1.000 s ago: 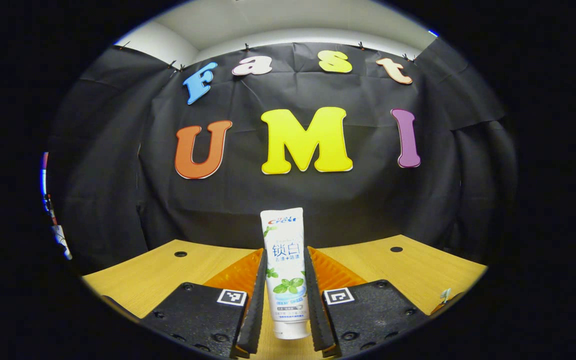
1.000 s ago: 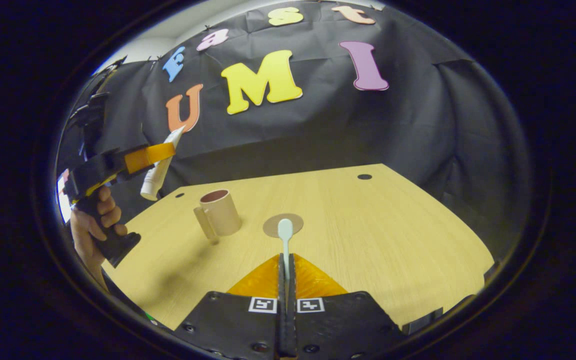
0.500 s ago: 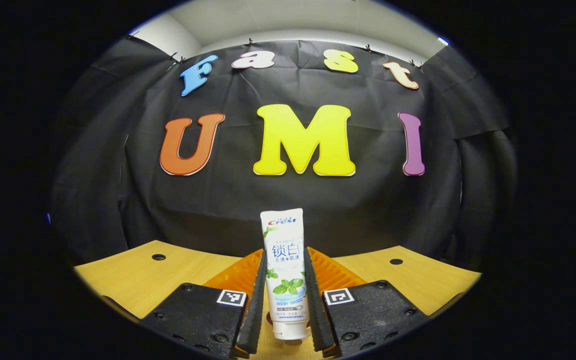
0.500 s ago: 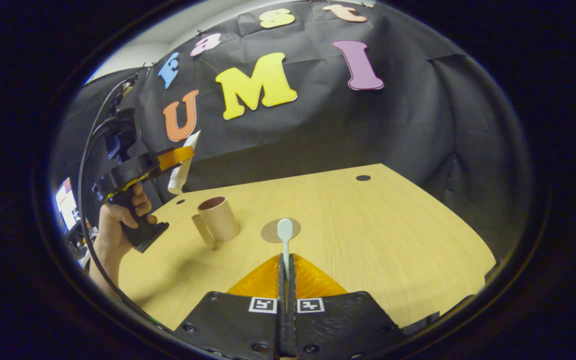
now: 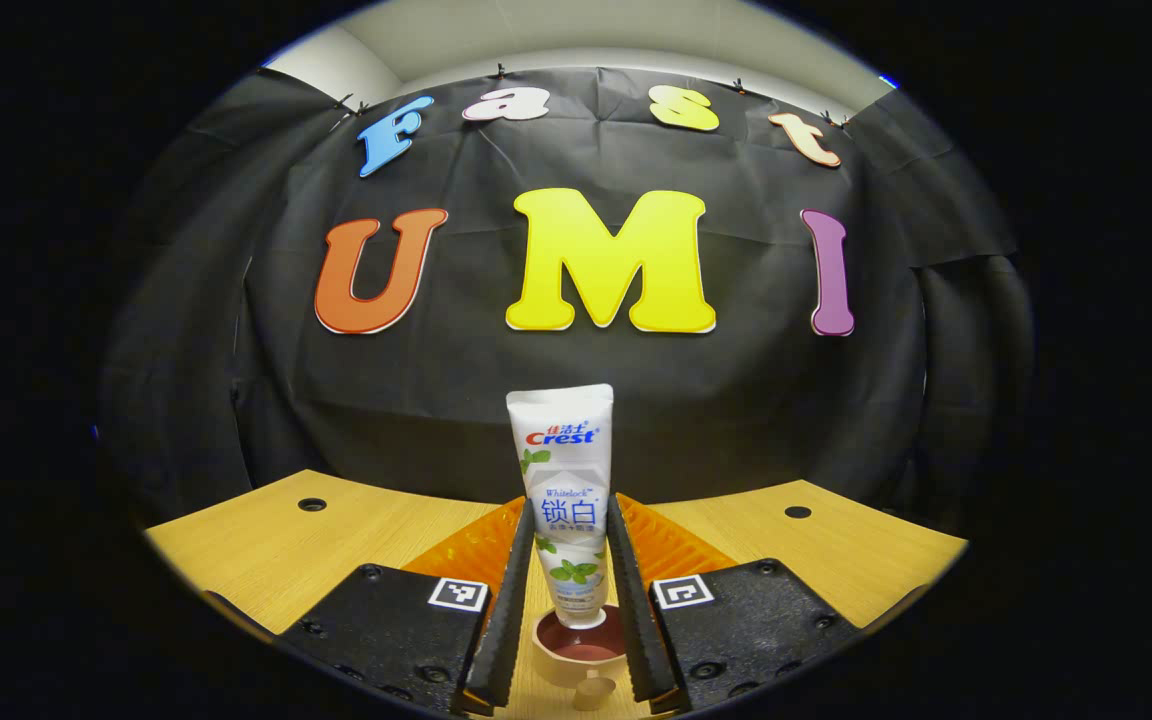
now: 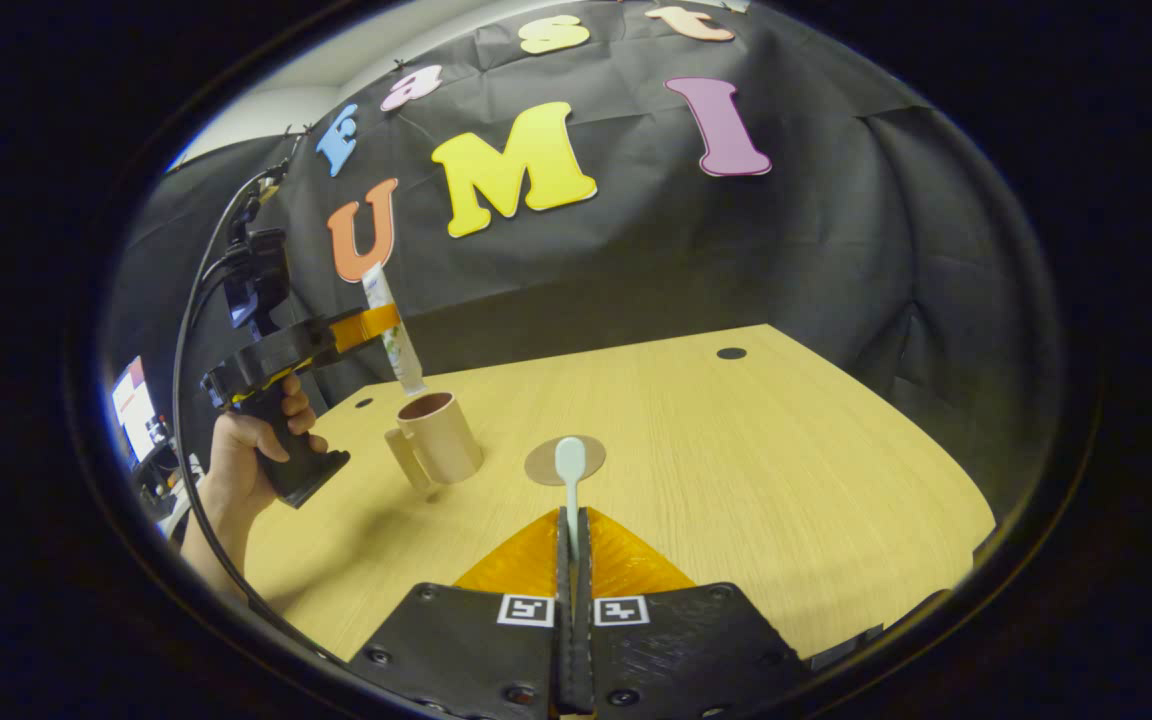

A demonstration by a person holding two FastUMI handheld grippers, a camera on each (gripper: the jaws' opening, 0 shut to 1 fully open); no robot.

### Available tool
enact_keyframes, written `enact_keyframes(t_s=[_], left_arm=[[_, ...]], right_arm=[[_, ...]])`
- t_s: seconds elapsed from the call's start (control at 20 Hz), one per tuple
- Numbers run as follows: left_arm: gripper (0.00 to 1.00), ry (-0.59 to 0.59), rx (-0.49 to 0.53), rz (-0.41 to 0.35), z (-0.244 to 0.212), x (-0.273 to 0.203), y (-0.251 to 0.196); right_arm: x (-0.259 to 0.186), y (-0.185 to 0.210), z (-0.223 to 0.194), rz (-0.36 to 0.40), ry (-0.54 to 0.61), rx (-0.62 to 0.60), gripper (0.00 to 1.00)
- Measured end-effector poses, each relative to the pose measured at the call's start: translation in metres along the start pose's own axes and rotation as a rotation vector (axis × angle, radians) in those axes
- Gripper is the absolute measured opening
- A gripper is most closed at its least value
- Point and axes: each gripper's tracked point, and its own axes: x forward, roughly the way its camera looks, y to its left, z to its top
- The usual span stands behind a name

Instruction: Put the toothbrush and toothpaste on the desktop into the cup, then pick up the cup and place it on the coaster on the desktop.

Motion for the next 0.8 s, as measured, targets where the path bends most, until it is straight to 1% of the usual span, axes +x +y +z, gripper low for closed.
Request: enact_keyframes(t_s=[0.05, 0.15, 0.3, 0.35, 0.4, 0.45, 0.5, 0.6, 0.8], left_arm=[[0.45, -0.024, 0.010, 0.003, 0.007, -0.001, 0.000], [0.45, -0.036, 0.022, -0.002, 0.011, 0.000, -0.002], [0.45, -0.019, 0.017, -0.023, 0.005, -0.003, -0.006], [0.47, -0.008, 0.013, -0.023, 0.003, -0.005, -0.005], [0.64, 0.002, 0.007, -0.025, 0.000, -0.007, -0.004], [0.65, 0.006, 0.003, -0.022, -0.002, -0.009, -0.002], [0.84, 0.012, 0.000, -0.022, -0.005, -0.009, 0.000], [0.90, 0.037, -0.004, -0.007, -0.013, -0.012, 0.007], [0.91, 0.005, -0.016, 0.015, -0.004, -0.021, 0.022]], right_arm=[[-0.001, 0.000, 0.000, -0.001, -0.001, 0.001, 0.00], [-0.003, -0.001, 0.000, -0.003, -0.003, 0.000, 0.00], [0.002, 0.004, 0.000, 0.009, -0.003, -0.007, 0.00], [0.002, 0.006, 0.000, 0.015, -0.001, -0.012, 0.00], [0.002, 0.007, -0.001, 0.019, -0.001, -0.020, 0.00], [0.003, 0.008, -0.001, 0.022, 0.000, -0.026, 0.00], [0.004, 0.011, -0.002, 0.026, 0.001, -0.031, 0.00], [0.006, 0.016, -0.002, 0.035, 0.004, -0.035, 0.00], [0.008, 0.029, 0.003, 0.056, -0.009, -0.060, 0.00]])
